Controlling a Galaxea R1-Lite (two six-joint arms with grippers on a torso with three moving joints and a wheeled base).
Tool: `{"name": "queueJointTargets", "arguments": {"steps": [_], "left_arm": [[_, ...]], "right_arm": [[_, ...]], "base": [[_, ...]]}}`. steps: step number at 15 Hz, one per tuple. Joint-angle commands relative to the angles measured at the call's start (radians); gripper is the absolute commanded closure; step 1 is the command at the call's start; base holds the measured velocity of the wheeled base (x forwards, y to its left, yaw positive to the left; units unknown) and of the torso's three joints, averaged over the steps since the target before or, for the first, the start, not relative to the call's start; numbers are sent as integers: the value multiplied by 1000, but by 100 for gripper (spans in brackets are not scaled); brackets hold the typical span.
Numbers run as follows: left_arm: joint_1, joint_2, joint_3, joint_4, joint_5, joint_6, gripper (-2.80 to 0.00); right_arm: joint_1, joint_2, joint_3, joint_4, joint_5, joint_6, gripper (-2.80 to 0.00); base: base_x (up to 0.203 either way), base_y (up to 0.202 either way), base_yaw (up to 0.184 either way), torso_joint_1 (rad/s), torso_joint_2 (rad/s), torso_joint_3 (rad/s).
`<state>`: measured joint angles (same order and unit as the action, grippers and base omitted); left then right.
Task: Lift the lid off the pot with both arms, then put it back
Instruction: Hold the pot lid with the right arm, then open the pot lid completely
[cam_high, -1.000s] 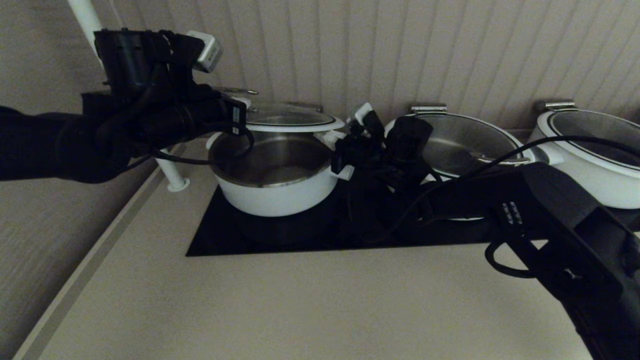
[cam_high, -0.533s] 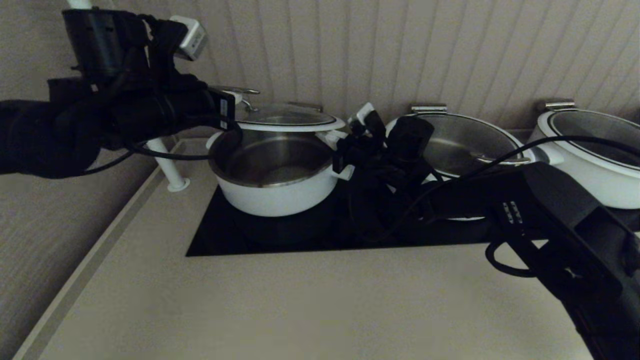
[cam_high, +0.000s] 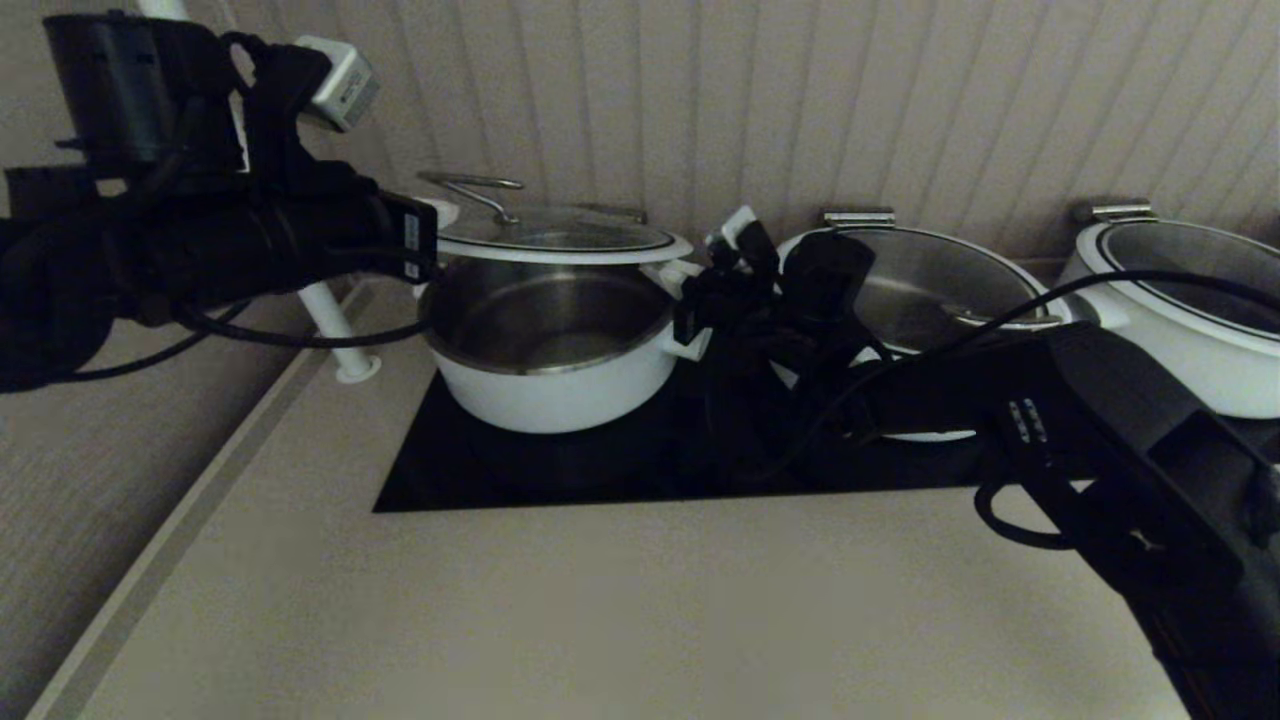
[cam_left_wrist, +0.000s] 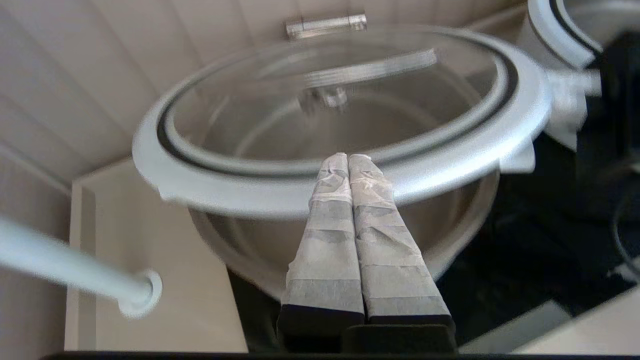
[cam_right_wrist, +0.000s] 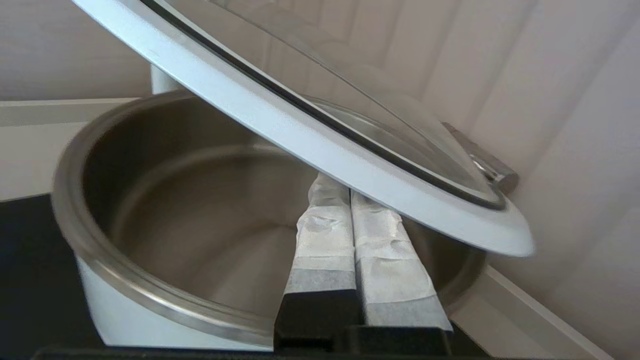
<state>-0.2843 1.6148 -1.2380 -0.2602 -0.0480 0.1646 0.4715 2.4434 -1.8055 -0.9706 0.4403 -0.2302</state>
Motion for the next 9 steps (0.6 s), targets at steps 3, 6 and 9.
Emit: {"name": "queueJointTargets", "arguments": {"steps": [3,6,9], "left_arm": [[-1,-74,101,-6,-2,4,0],[-2,-107,165,-8,-4,6,0],[-3,-124,196,-8,-4,6,0]], "right_arm": [[-8,-1,-3,-5,3,-1,0],[-8,7,-36,2,3,-1,0],[-8,18,-92,37,3,-1,0]], "base": [[0,0,0,0,0,0],[0,0,0,0,0,0],[0,0,0,0,0,0]]}}
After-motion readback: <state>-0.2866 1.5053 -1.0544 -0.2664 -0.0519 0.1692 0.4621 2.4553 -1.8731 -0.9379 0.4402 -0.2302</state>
